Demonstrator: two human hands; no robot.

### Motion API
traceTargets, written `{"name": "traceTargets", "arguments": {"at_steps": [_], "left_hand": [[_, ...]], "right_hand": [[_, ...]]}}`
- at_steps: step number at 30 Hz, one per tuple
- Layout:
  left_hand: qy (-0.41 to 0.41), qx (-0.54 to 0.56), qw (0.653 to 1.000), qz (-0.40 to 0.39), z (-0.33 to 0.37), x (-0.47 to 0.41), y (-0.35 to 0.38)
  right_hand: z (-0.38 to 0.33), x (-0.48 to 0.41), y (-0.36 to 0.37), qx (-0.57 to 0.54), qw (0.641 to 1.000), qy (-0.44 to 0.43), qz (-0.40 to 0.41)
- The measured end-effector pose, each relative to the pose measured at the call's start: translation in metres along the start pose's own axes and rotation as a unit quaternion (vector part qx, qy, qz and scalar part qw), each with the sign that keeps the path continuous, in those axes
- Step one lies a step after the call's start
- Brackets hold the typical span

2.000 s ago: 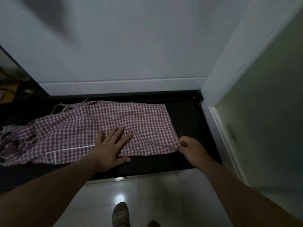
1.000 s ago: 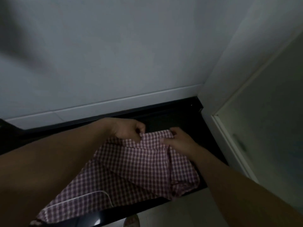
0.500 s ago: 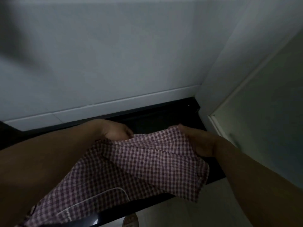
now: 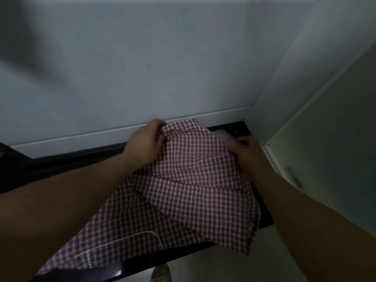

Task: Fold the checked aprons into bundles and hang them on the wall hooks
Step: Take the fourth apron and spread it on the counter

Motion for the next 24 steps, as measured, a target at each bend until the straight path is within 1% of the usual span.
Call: {"name": "traceTargets", "arguments": {"at_steps": [1,2,3,4,5,6,7,8,9,10,11,12,14,16,18,19,21,22,24], "left_hand": [[0.035,-0.084,0.996,0.025,0.007,0.009,0.0],[0.078,-0.144,0.986,0.036,0.016,0.019,0.003],[0.12,-0.173,0.977,0.034,0.026,0.032,0.01],[0.155,-0.182,0.971,0.015,0.035,0.044,0.02],[0.173,-0.189,0.966,-0.021,0.036,0.058,0.032],[0.173,-0.198,0.962,-0.07,0.032,0.07,0.046],[0.155,-0.211,0.957,-0.128,0.02,0.083,0.06],[0.131,-0.226,0.948,-0.181,0.005,0.097,0.071],[0.112,-0.239,0.937,-0.228,-0.01,0.112,0.079],[0.102,-0.25,0.926,-0.265,-0.023,0.125,0.085],[0.098,-0.253,0.92,-0.283,-0.03,0.136,0.087],[0.097,-0.251,0.919,-0.288,-0.033,0.144,0.085],[0.078,-0.246,0.93,-0.262,-0.034,0.152,0.071],[0.009,-0.248,0.941,-0.229,-0.047,0.154,0.051],[-0.093,-0.235,0.945,-0.207,-0.077,0.159,0.032],[-0.144,-0.23,0.941,-0.202,-0.095,0.166,0.021],[-0.203,-0.258,0.922,-0.203,-0.124,0.177,0.004],[-0.215,-0.287,0.911,-0.204,-0.135,0.185,-0.009],[-0.193,-0.321,0.903,-0.209,-0.142,0.186,-0.023]], "right_hand": [[-0.014,0.0,-0.026,0.11,0.985,-0.068,0.117],[-0.025,0.006,-0.039,0.211,0.95,-0.13,0.187],[-0.031,0.013,-0.041,0.278,0.919,-0.181,0.216],[-0.028,0.018,-0.039,0.3,0.907,-0.216,0.204],[-0.022,0.024,-0.031,0.286,0.915,-0.231,0.165],[-0.009,0.027,-0.025,0.247,0.94,-0.212,0.106],[0.009,0.034,-0.012,0.205,0.965,-0.161,0.025],[0.031,0.046,0.004,0.171,0.978,-0.095,-0.066],[0.054,0.063,0.021,0.154,0.975,-0.036,-0.153],[0.071,0.08,0.033,0.165,0.962,-0.008,-0.216],[0.088,0.092,0.04,0.188,0.951,0.0,-0.246],[0.103,0.095,0.039,0.218,0.943,-0.006,-0.25],[0.12,0.094,0.036,0.281,0.927,-0.027,-0.246],[0.123,0.097,0.032,0.313,0.918,-0.033,-0.243],[0.117,0.097,0.027,0.323,0.918,-0.051,-0.226],[0.113,0.098,0.027,0.331,0.916,-0.074,-0.214],[0.106,0.096,0.021,0.338,0.916,-0.106,-0.186],[0.103,0.095,0.021,0.337,0.918,-0.118,-0.173],[0.098,0.085,0.008,0.333,0.927,-0.121,-0.125]]}}
Point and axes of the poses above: each hand's wrist, its own x-axis away from the middle knuckle, its own y-axis out of the palm, z = x × y, the point moved 10 cm from there along -x, towards the middle knuckle, and after that the axes turned 5 degrees about -x, right-handed, at the moved point
